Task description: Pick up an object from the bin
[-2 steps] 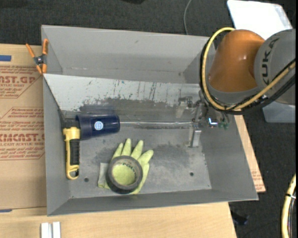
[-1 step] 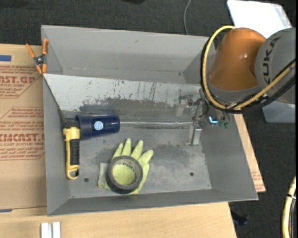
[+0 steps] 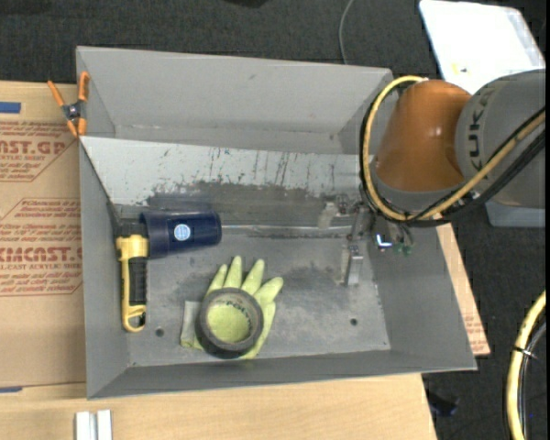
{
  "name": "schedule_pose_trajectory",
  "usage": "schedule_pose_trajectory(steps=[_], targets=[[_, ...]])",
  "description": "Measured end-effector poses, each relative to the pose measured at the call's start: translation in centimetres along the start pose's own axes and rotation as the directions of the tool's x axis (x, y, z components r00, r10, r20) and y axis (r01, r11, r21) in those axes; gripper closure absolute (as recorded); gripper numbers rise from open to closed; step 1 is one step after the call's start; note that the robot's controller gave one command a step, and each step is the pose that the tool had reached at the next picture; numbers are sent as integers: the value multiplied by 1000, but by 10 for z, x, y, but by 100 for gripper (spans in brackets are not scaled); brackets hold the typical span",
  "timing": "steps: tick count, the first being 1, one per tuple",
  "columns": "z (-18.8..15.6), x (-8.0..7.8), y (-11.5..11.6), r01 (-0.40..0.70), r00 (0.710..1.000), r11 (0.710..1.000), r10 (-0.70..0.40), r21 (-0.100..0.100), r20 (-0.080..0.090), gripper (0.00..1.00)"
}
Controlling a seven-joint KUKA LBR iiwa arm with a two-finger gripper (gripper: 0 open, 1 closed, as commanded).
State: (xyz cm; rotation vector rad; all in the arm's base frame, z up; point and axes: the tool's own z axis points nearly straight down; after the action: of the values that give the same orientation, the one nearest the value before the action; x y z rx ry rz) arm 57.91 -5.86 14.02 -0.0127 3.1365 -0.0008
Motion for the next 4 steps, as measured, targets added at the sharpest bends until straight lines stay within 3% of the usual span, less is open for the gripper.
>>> schedule_pose_trajectory(steps=[1,2,3,4], targets=[[27,3,9,222,975,975,-222,1,0,0],[35,-2,11,369,930,930,-369,0,2,0],[44,-6,19,93,996,996,-93,-2,1,0],[71,-8,20,251,968,968,-251,0,3,0]])
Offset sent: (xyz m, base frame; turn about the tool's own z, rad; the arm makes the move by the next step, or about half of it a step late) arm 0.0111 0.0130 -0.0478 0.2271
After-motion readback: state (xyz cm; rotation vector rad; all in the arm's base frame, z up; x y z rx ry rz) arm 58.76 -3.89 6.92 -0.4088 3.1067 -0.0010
